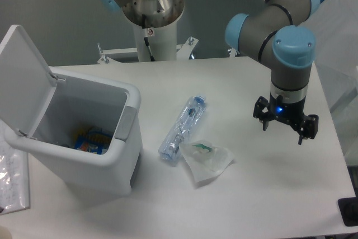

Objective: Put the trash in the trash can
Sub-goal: 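Move the open gripper over the crumpled clear plastic bag and lower it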

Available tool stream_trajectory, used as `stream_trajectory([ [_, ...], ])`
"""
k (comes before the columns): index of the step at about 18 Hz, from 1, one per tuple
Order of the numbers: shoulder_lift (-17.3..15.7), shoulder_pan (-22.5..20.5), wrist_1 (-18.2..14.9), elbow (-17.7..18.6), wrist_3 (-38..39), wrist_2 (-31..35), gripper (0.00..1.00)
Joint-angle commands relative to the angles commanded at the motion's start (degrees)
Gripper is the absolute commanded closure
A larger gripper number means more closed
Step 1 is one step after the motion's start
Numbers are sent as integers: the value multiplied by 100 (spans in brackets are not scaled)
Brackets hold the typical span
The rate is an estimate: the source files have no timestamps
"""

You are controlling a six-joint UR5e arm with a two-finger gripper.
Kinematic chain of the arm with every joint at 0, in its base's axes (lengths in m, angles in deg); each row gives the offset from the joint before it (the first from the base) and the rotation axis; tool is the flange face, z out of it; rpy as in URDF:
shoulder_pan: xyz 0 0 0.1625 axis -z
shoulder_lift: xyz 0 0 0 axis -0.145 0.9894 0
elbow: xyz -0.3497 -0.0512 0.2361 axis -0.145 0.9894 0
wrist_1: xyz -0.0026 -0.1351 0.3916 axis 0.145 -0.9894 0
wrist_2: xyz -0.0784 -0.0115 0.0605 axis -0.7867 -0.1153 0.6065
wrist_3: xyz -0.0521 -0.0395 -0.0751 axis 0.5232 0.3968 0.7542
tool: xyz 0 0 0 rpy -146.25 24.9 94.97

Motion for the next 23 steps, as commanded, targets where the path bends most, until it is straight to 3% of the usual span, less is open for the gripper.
stream_trajectory([
  [8, -26, 35, 9, 140, 0, -44, 0],
  [14, -149, 88, 132, 676, 175, -421, 0],
  [23, -193, 931, 106, 844, 1423, -474, 0],
])
